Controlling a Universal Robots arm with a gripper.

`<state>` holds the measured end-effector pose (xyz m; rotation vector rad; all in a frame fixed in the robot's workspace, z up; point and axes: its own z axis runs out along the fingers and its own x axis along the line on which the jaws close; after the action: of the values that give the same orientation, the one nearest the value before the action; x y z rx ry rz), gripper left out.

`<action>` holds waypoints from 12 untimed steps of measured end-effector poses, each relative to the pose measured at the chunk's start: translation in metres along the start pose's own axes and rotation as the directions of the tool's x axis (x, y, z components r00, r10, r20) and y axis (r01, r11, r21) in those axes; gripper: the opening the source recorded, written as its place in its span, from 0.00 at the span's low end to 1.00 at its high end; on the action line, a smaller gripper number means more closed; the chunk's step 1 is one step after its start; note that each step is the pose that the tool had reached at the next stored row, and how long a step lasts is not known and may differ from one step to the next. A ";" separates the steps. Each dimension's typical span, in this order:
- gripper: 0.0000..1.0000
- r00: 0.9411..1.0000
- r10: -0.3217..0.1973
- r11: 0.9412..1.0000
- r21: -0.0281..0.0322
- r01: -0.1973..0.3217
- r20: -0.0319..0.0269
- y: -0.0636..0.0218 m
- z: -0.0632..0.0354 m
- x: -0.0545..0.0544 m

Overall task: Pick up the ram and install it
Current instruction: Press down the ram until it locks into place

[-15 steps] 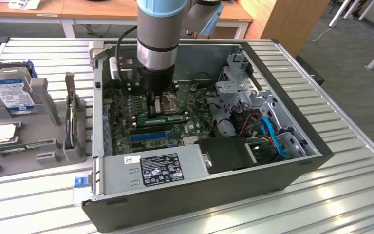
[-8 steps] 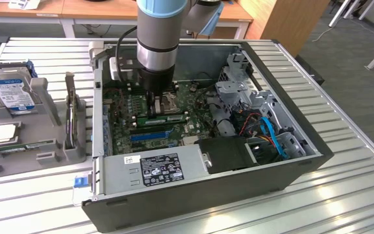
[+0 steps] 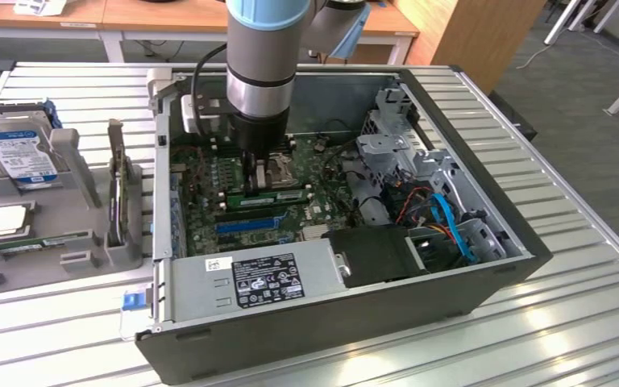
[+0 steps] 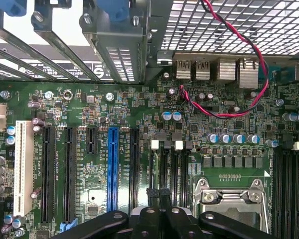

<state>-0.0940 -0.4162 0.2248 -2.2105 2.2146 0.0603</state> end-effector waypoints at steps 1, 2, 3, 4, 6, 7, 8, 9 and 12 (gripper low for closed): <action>0.10 1.000 0.000 1.000 0.000 0.000 0.000 0.0000 0.0000 0.000; 0.10 1.000 0.000 1.000 0.000 0.000 0.000 0.0000 0.0000 0.000; 0.10 1.000 0.000 1.000 0.000 0.000 0.000 0.0000 0.0001 0.000; 0.10 1.000 0.000 1.000 0.000 0.000 0.000 0.0000 0.0005 0.000; 0.10 1.000 0.000 1.000 0.001 0.000 0.000 -0.0001 0.0007 0.000; 0.10 1.000 0.000 1.000 0.001 0.000 0.000 -0.0001 0.0007 0.000; 0.10 1.000 0.000 1.000 0.001 0.000 0.000 0.0000 0.0007 0.000; 0.10 1.000 0.000 1.000 0.001 0.000 0.000 0.0000 0.0007 0.000; 0.10 1.000 0.000 1.000 0.002 0.000 0.000 0.0001 0.0013 0.000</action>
<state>-0.0941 -0.4163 0.2236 -2.2096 2.2138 0.0581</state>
